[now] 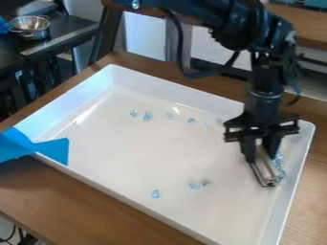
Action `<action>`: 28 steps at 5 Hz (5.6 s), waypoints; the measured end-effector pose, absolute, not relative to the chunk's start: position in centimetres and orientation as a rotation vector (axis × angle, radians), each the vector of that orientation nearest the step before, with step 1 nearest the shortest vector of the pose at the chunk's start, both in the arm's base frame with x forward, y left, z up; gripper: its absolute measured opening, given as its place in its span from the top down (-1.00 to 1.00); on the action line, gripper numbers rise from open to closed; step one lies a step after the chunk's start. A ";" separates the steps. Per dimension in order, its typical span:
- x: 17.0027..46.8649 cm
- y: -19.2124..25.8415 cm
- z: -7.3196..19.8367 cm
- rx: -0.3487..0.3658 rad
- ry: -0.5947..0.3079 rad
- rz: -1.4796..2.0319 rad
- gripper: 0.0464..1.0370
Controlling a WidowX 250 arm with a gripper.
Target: Sweep into pile
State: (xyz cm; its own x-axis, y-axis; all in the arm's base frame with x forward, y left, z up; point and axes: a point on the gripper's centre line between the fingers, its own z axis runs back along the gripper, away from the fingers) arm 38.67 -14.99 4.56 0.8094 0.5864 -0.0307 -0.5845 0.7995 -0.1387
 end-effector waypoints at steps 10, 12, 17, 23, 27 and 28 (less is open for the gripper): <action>28.9 -2.0 4.3 -0.072 -0.070 0.641 0.35; 31.5 -4.2 4.1 -0.049 -0.117 0.679 0.35; 37.9 -15.1 4.5 -0.102 -0.088 0.789 0.35; 33.1 4.0 8.8 -0.124 -0.026 0.692 0.35; 34.6 9.8 5.4 0.003 -0.100 0.656 0.35; 35.0 8.2 4.8 0.010 -0.088 0.610 0.35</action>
